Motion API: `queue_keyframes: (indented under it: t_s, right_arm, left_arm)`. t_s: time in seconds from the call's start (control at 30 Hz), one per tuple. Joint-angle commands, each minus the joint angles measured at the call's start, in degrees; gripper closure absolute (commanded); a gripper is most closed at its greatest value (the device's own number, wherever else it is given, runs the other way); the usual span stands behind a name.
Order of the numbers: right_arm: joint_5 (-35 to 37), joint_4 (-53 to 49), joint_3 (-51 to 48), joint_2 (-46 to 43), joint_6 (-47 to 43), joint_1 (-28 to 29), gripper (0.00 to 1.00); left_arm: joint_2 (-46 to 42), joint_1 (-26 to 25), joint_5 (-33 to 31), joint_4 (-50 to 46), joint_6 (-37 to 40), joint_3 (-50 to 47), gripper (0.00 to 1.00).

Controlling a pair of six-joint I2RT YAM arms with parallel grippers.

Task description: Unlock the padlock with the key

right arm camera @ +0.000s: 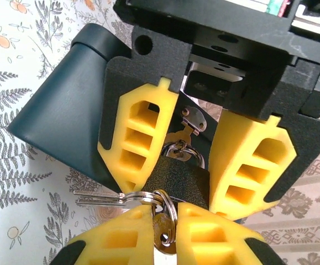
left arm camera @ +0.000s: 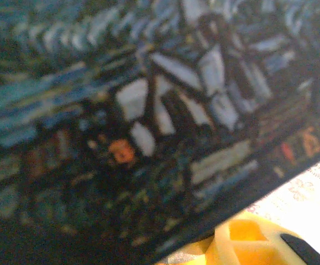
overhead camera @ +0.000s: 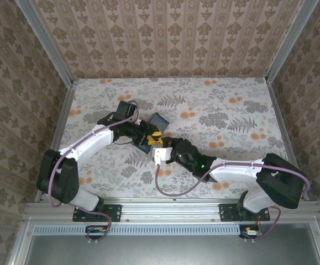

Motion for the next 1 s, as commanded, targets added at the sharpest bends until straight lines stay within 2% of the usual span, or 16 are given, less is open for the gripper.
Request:
queue_keyframes:
  t_s: [0.0, 0.27, 0.5, 0.7, 0.77, 0.97]
  right_arm:
    - [-7.1, -1.4, 1.7, 0.5, 10.7, -0.9, 0.93]
    - [-10.6, -0.2, 1.6, 0.6, 27.8, -2.8, 0.94]
    - [-10.5, 0.1, 2.5, 0.9, 40.1, -4.0, 0.95]
    - [-8.7, 1.5, 2.3, 0.8, 56.2, -5.1, 0.97]
    - [-8.4, 2.6, 2.1, 0.9, 64.1, -5.8, 1.00]
    - [-9.7, 1.8, 3.2, 2.0, 84.6, -6.6, 1.00]
  left_arm:
    - [-1.6, -0.1, 2.3, 5.5, -0.9, 0.0, 0.95]
    - [-2.4, 0.5, 2.6, 6.4, -1.0, -0.6, 0.95]
    - [-3.1, 1.3, 2.6, 6.4, -0.6, -1.0, 0.95]
    - [-4.1, 2.1, 2.5, 6.9, 0.0, -2.4, 0.96]
    - [-4.2, 2.2, 2.5, 7.3, -0.2, -3.0, 0.95]
    - [-4.3, 2.2, 2.4, 6.1, 1.1, -2.3, 0.95]
